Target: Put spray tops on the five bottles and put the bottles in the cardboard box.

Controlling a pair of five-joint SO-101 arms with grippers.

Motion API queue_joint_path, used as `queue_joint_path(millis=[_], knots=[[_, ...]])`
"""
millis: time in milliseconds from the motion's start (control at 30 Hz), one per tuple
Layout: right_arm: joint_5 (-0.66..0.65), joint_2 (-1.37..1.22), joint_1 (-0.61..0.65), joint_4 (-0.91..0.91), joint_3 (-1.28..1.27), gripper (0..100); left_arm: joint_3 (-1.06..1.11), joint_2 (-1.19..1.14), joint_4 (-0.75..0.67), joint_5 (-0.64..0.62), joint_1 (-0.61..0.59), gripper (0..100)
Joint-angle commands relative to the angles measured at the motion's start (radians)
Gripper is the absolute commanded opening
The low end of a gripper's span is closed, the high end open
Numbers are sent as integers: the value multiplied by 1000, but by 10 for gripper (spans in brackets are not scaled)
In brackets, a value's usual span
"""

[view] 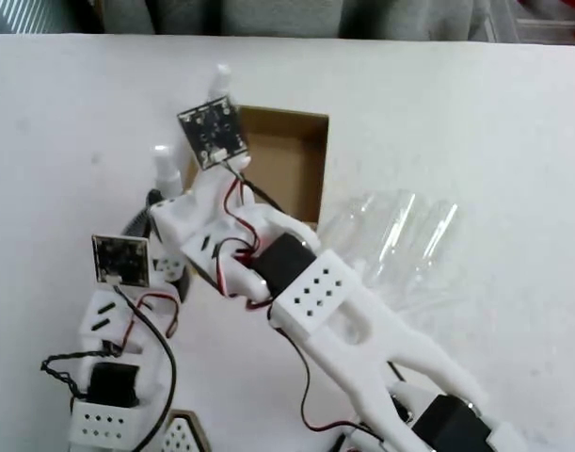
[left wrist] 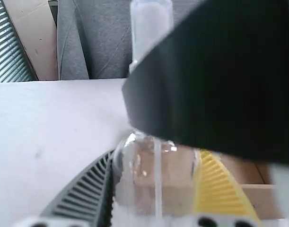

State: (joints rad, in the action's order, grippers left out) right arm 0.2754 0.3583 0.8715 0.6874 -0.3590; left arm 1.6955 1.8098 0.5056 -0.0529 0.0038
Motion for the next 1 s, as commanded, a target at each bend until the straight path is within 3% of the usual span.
queue_joint_path(millis=[0,467,567,700,833,967], knots=[[-14,45,8,-13,15,337,-2,16,-25,-12,-13,23],[-11,358,-42,58,6,334,-2,16,-25,-12,-13,23],[-9,366,-116,54,-17,255,-2,16,-25,-12,-13,23],[25,367,-196,51,-61,15,-2,16,-25,-12,-13,23],[52,372,-295,59,-124,74,-2,18,-29,-11,-13,23],[58,372,-381,51,-236,19,-2,18,-107,-14,-25,23]])
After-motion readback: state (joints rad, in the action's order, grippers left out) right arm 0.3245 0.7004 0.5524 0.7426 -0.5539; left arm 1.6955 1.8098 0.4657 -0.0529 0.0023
